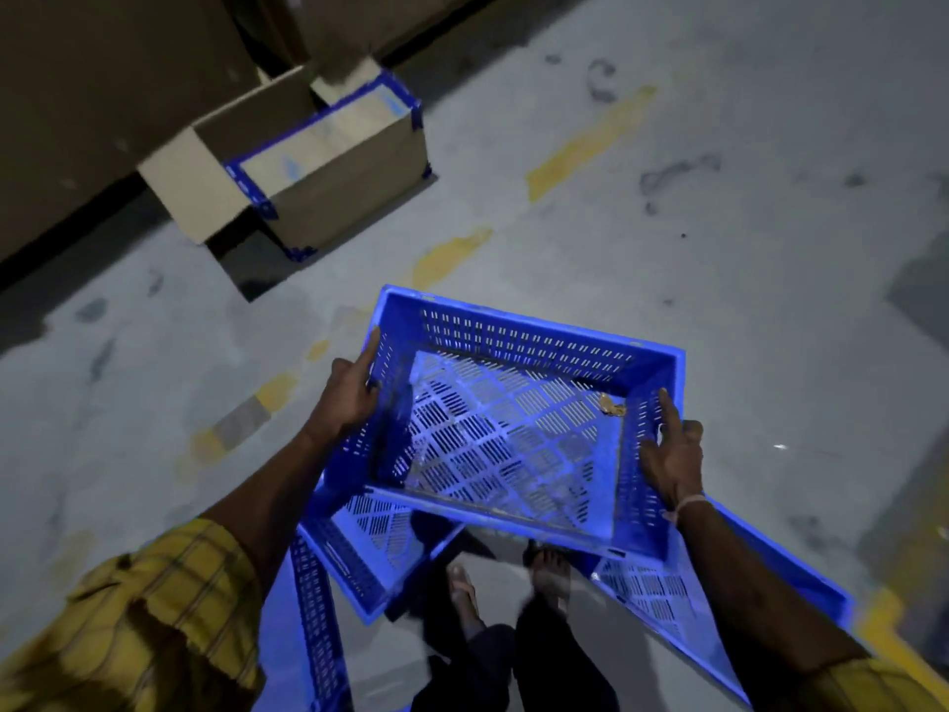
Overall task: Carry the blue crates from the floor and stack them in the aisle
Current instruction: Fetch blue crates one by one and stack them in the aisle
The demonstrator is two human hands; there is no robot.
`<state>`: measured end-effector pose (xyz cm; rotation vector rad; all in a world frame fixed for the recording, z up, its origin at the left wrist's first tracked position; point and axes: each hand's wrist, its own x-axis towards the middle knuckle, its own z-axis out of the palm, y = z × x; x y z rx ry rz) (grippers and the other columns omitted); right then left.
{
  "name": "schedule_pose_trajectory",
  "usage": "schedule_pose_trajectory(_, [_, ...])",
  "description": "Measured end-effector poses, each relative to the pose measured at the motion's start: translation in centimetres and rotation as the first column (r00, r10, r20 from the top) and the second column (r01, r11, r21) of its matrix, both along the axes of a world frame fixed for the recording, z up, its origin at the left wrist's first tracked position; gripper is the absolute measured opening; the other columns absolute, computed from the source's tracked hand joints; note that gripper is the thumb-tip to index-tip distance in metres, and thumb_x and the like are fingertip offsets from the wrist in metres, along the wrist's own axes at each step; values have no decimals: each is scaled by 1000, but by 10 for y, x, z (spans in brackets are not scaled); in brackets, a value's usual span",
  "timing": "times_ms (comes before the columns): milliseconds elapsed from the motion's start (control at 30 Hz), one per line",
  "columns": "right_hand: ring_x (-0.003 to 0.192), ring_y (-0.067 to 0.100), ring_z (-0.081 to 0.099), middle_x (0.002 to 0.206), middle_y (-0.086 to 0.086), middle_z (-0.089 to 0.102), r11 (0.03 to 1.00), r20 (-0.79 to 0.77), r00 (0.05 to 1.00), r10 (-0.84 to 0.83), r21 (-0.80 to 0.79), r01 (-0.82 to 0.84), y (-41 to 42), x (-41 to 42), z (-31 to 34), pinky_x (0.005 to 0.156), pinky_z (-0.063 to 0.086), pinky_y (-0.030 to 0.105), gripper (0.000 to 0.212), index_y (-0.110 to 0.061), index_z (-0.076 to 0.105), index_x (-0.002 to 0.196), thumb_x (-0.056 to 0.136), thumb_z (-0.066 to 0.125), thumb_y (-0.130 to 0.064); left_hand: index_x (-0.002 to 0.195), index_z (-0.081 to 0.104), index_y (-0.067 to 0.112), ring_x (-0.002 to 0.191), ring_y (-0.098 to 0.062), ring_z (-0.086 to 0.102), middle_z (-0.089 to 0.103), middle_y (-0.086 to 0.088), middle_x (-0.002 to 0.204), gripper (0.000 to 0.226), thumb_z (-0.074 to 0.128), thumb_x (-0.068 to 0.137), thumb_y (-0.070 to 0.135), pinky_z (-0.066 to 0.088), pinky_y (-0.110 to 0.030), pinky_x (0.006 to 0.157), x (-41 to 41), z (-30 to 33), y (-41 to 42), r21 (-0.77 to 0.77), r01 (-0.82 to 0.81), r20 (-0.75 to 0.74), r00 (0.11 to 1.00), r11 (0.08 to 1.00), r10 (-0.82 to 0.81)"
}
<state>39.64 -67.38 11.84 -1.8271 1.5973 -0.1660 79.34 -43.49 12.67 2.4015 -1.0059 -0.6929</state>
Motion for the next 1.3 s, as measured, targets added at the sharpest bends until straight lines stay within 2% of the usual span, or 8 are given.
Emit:
schedule_pose_trajectory(133, [76, 31, 48, 105, 17, 38, 995, 39, 994, -101, -18, 102, 7, -55, 70, 80, 45, 41, 76, -24, 38, 153, 86, 53, 9, 161, 14, 21, 65, -4, 38, 37, -13, 97, 78, 51, 98, -2, 34, -9, 60, -27, 63, -12, -26, 203, 28, 979, 979, -203])
schedule_pose_trajectory(300, [78, 28, 48, 109, 25, 43, 971, 80, 969, -232, -45, 236, 37, -134, 143, 71, 34, 26, 72, -20, 42, 151, 87, 48, 11, 161, 16, 27, 69, -13, 41, 38, -8, 97, 80, 53, 96, 0, 35, -30, 65, -71, 118, -35, -65, 376, 58, 926, 924, -373])
schedule_pose_trajectory(467, [86, 24, 51, 109, 18, 46, 918, 102, 917, -386, -55, 392, 69, -228, 186, 75, 35, 21, 72, -24, 46, 149, 86, 47, 10, 161, 21, 28, 76, -20, 49, 40, -9, 102, 78, 54, 95, 1, 38, -31, 71, -149, 164, -67, -95, 479, 72, 878, 873, -474])
schedule_pose_trajectory(600, [88, 31, 61, 109, 23, 59, 866, 134, 861, -491, -29, 499, 93, -315, 189, 82, 42, 27, 74, -27, 51, 146, 76, 44, -2, 161, 21, 25, 76, -14, 42, 41, -9, 98, 78, 56, 95, 0, 34, -28, 70, -216, 178, -92, -120, 587, 104, 809, 801, -578])
schedule_pose_trajectory(800, [97, 31, 60, 110, 18, 60, 732, 211, 719, -662, -25, 681, 155, -455, 212, 87, 48, 36, 75, -30, 53, 143, 71, 43, -13, 160, 26, 28, 88, -26, 52, 46, -14, 104, 66, 50, 99, 14, 41, -31, 77, -359, 197, -129, -157, 710, 95, 703, 687, -705])
schedule_pose_trajectory(967, [90, 30, 64, 103, 14, 64, 596, 269, 587, -763, -56, 801, 223, -563, 220, 84, 53, 43, 74, -30, 55, 141, 69, 43, -22, 158, 31, 22, 88, -1, 39, 49, -14, 101, 64, 44, 97, 29, 33, -22, 78, -483, 208, -163, -217, 816, 86, 563, 536, -822])
schedule_pose_trajectory(1133, [103, 28, 60, 117, 16, 62, 420, 257, 423, -869, -70, 905, 284, -637, 244, 89, 44, 33, 77, -29, 54, 143, 69, 41, -15, 158, 30, 30, 89, -16, 48, 53, -11, 99, 65, 42, 95, 38, 37, -29, 80, -601, 209, -203, -221, 906, 72, 384, 361, -920])
schedule_pose_trajectory(1300, [86, 16, 62, 120, 7, 69, 263, 319, 263, -910, -46, 964, 341, -700, 256, 80, 52, 38, 72, -39, 53, 141, 75, 51, -11, 157, 32, 31, 84, -19, 51, 57, -13, 97, 59, 47, 100, 33, 42, -34, 79, -721, 213, -237, -248, 952, 48, 200, 182, -979])
